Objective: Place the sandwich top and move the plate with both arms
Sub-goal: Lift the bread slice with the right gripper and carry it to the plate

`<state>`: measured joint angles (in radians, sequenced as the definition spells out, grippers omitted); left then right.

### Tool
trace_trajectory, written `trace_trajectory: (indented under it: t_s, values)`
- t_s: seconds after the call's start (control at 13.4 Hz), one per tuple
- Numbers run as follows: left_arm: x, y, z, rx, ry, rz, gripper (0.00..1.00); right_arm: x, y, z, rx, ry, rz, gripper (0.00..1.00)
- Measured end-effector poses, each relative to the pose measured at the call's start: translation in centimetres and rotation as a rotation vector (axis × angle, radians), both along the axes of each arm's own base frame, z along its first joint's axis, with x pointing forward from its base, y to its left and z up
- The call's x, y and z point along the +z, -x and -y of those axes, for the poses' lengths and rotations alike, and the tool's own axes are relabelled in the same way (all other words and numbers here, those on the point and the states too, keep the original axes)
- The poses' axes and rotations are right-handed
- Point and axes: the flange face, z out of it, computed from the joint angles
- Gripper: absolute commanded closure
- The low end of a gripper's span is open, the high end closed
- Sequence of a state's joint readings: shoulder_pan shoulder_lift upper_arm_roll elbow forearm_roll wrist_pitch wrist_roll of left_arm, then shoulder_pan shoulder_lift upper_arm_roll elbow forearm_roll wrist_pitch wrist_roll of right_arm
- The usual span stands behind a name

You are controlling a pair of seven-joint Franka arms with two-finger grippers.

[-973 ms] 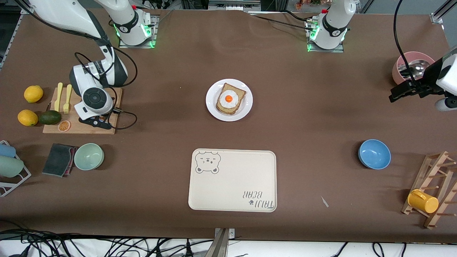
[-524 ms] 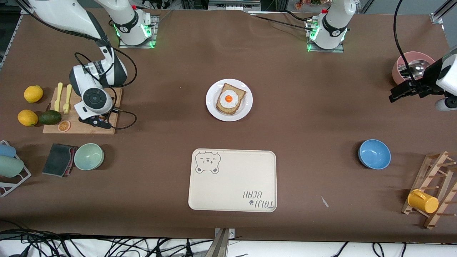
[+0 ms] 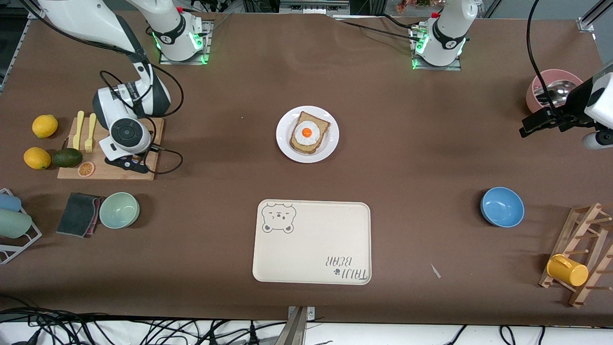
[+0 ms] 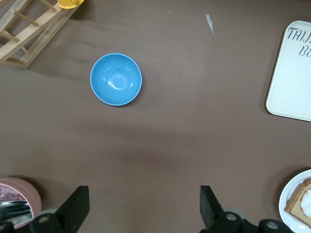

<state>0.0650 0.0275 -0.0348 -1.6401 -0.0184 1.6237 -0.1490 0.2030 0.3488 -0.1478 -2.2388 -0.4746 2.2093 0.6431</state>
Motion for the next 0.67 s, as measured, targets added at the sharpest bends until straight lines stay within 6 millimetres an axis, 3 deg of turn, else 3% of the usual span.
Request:
trace_trajectory:
  t_s: [0.22, 0.45, 0.67]
  values:
    - [0.0, 0.0, 0.0, 0.000, 0.000, 0.000, 0.00, 3.4, -2.3, -3.1, -0.016, 0.033, -0.042, 1.00]
    - [0.0, 0.0, 0.0, 0.000, 0.000, -0.001, 0.00, 7.6, -4.1, -8.4, -0.031, 0.018, -0.067, 1.00]
    - [-0.1, 0.0, 0.0, 0.000, 0.000, -0.001, 0.00, 10.4, -4.5, -14.8, 0.003, -0.019, -0.072, 1.00]
